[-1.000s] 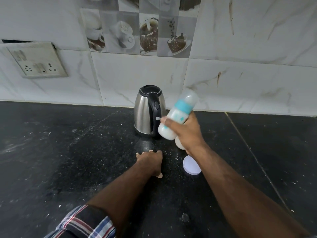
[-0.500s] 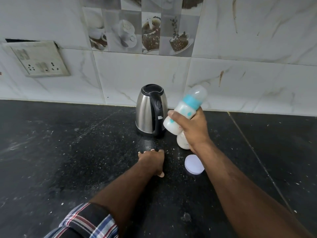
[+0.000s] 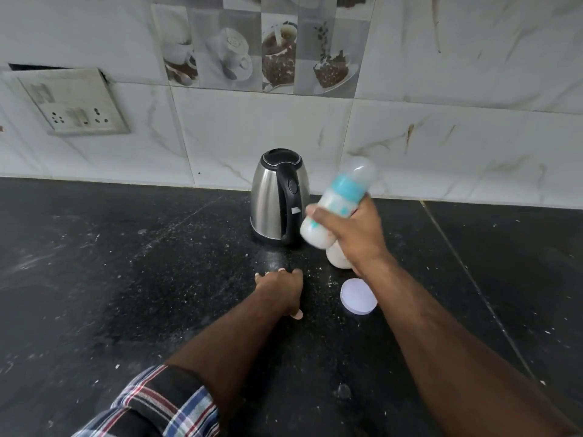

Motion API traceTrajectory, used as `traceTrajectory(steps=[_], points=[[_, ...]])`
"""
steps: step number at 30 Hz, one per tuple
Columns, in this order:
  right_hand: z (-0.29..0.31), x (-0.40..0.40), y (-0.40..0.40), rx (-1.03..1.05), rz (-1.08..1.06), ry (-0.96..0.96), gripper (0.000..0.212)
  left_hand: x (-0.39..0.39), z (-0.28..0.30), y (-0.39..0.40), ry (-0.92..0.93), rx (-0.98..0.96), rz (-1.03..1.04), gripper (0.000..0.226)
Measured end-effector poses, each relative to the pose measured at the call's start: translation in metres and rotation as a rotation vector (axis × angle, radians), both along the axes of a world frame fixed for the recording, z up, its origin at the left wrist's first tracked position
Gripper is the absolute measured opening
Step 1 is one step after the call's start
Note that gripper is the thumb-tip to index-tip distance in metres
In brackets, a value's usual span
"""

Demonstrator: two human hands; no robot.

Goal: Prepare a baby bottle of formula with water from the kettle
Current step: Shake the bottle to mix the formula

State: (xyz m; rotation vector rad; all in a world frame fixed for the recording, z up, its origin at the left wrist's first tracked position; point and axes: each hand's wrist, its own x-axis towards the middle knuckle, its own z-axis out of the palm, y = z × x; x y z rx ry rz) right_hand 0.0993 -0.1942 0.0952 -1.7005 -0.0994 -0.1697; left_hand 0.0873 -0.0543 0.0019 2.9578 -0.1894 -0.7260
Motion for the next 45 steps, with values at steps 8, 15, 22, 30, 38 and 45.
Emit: traceTrajectory(steps=[8,15,22,30,38,45], points=[[0.000,0.000,-0.005,-0.014,0.006,-0.006,0.047,0.000,0.000,0.000,0.004,0.010,0.001,0.091],[0.010,-0.003,-0.004,-0.027,-0.036,0.007,0.050,0.000,0.003,-0.001,0.002,0.004,0.000,0.088],[0.004,-0.008,-0.002,-0.158,0.010,0.026,0.051,0.001,0.001,0.000,0.008,0.004,-0.004,0.090],[0.005,-0.005,-0.001,-0.156,0.015,-0.001,0.052,-0.001,0.000,-0.001,-0.010,0.021,-0.006,0.090],[-0.001,-0.007,0.000,-0.219,0.052,0.021,0.052,-0.001,0.002,-0.001,-0.003,0.016,-0.001,0.090],[-0.002,-0.009,0.001,-0.234,0.092,0.023,0.055,0.000,0.000,-0.002,0.004,0.026,-0.003,0.090]])
